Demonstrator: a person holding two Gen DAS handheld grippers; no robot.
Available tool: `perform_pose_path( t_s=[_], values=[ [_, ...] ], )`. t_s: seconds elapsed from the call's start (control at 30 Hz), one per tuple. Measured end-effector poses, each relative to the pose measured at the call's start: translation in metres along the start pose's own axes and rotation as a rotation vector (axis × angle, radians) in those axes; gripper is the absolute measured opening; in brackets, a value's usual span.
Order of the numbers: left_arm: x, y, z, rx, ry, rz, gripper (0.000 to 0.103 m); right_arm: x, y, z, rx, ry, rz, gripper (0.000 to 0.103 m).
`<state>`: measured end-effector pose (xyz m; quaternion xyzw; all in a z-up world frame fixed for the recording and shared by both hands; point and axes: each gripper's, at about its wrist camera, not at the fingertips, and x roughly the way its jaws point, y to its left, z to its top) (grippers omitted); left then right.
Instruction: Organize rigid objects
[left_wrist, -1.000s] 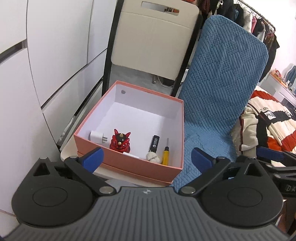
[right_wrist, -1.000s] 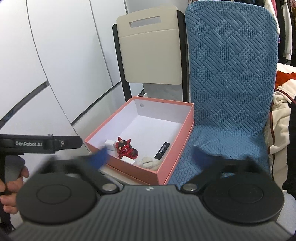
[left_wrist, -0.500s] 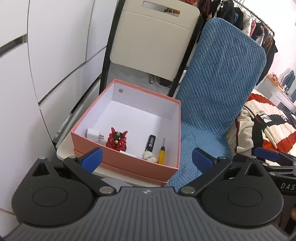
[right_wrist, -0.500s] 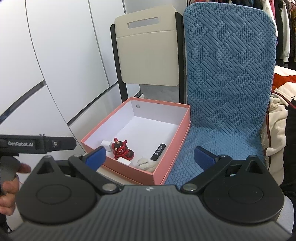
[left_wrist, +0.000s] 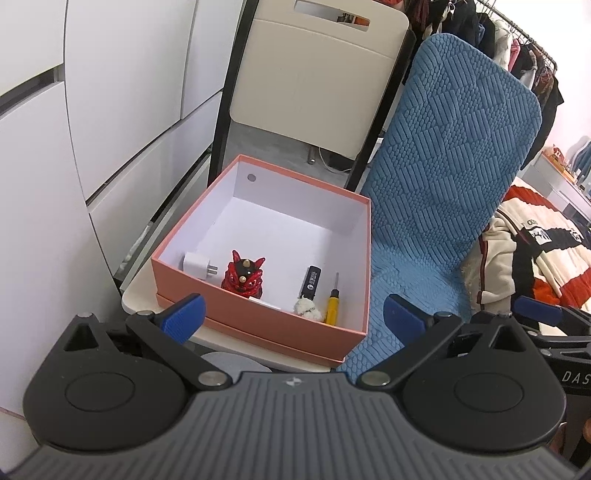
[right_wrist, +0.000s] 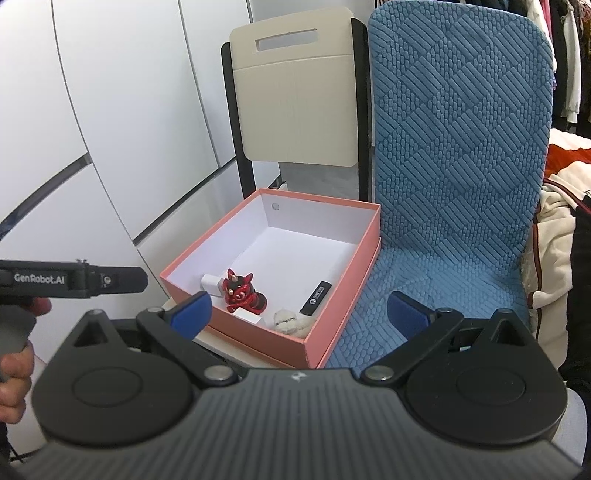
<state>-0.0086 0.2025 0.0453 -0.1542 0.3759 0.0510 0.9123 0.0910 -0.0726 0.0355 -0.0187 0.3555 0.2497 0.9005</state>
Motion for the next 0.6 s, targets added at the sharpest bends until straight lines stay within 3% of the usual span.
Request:
perform_pose_path(
  t_s=[0.6],
  values=[
    [0.0034,0.0027,-0.0004,0.003,0.01,0.006,0.103,0.0038,-0.0019,-0.002,-0.004,0.007,0.009,0.103]
  ],
)
